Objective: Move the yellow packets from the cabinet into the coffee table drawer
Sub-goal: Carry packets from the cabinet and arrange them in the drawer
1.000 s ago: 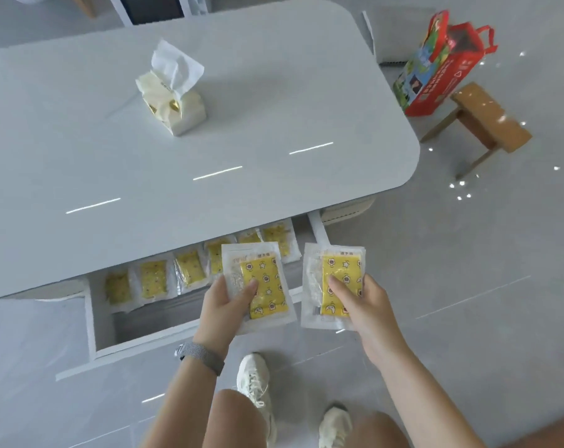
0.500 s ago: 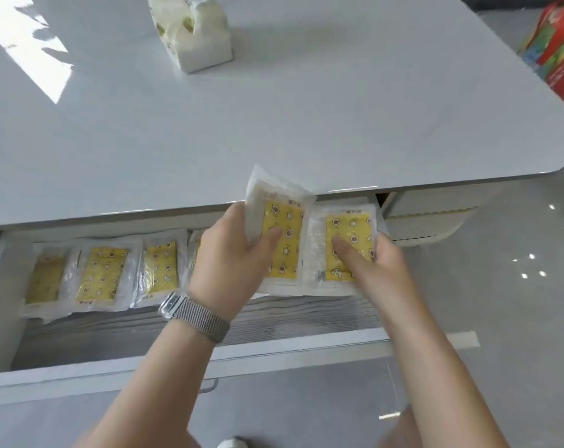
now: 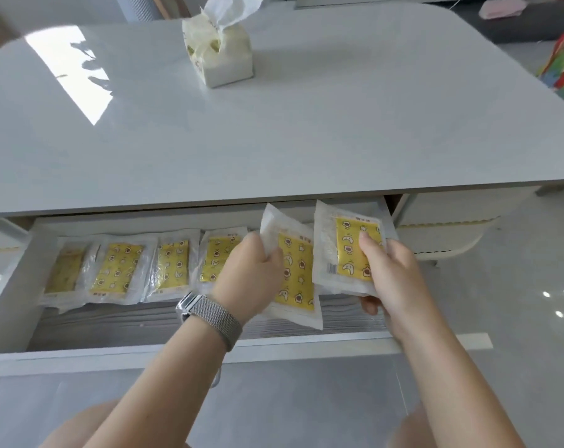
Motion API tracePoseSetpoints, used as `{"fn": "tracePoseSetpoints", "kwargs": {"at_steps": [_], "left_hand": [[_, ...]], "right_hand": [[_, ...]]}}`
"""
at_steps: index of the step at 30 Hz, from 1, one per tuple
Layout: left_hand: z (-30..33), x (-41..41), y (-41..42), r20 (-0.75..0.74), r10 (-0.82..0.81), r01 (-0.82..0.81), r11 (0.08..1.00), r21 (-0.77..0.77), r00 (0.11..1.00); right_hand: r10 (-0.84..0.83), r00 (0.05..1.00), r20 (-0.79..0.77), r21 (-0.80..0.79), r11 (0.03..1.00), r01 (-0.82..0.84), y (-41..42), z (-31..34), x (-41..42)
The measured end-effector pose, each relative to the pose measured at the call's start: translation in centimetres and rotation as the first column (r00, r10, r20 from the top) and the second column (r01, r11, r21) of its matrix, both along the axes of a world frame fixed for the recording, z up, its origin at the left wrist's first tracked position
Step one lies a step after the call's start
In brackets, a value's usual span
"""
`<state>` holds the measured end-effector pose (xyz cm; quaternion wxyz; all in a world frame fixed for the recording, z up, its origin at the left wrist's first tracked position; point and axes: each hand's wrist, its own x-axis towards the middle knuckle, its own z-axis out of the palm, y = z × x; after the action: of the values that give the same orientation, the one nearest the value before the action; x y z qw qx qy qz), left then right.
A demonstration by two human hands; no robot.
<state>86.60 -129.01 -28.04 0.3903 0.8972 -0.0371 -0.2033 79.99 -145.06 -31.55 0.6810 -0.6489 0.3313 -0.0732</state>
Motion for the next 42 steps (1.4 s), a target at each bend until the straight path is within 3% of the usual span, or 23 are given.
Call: {"fn": "tracePoseSetpoints", "kwargs": {"at_steps": [3,8,11,14,16,19,23,25,32,36,39,42], "left_hand": [[-0.3,-1.1,-0.9,0.049,-0.045,0.045,0.999,-0.010,0.998],[0.1,-1.6,-1.4,-0.153,0.189,-0.229,0.921,-0.316,0.970],[0.3,-1.8,-1.4,-0.244,0.242,-0.325,0.855,-0.404,0.939],[0.3,-2.1,-1.7,-0.180,0.230,-0.289,0.836,-0.467,0.956],[0.0,-2.1,-2.1,-0.153,0.177,-0.229,0.855,-0.466,0.972],[-0.2,-2.1,-2.9,-0.245,0.117,-0.227,0.843,-0.488,0.962],[-0.1,-1.8,-3.2,-0.343,0.013,-0.208,0.815,-0.540,0.939],[-0.2,-1.6,-3.2,-0.336,-0.026,-0.178,0.809,-0.561,0.942],[-0.9,-1.7,-3.9,-0.257,-0.033,-0.083,0.899,-0.429,0.966],[-1.3,-1.2,-3.2,-0.197,-0.077,-0.002,0.929,-0.371,0.977],[-1.2,-0.9,-2.6,-0.183,-0.101,0.020,0.916,-0.401,0.978],[-1.2,-0.6,-2.4,-0.213,-0.096,0.000,0.913,-0.408,0.972]], "right_hand": [[0.021,1.000,-0.004,0.005,1.000,-0.021,0.2,0.4,-0.2],[0.155,0.988,0.015,-0.163,0.975,-0.151,0.6,0.6,-0.6],[0.186,0.982,0.030,-0.194,0.965,-0.176,0.9,0.9,-0.6],[0.237,0.971,0.018,-0.244,0.943,-0.225,1.1,0.7,-0.5],[0.273,0.962,0.020,-0.261,0.930,-0.259,1.3,0.7,-0.5],[0.277,0.961,0.022,-0.238,0.935,-0.264,1.2,0.7,-0.3],[0.202,0.973,0.112,0.014,0.979,-0.205,0.9,0.5,-0.1],[0.218,0.964,0.150,0.057,0.972,-0.229,0.9,0.5,-0.3],[0.346,0.928,0.136,-0.100,0.937,-0.335,1.1,0.7,-0.7],[0.288,0.950,0.124,-0.098,0.956,-0.277,1.3,1.0,-0.6],[0.151,0.986,0.072,0.021,0.988,-0.152,1.2,1.4,-0.3],[0.139,0.990,0.015,0.184,0.973,-0.139,1.2,1.9,-0.2]]}}
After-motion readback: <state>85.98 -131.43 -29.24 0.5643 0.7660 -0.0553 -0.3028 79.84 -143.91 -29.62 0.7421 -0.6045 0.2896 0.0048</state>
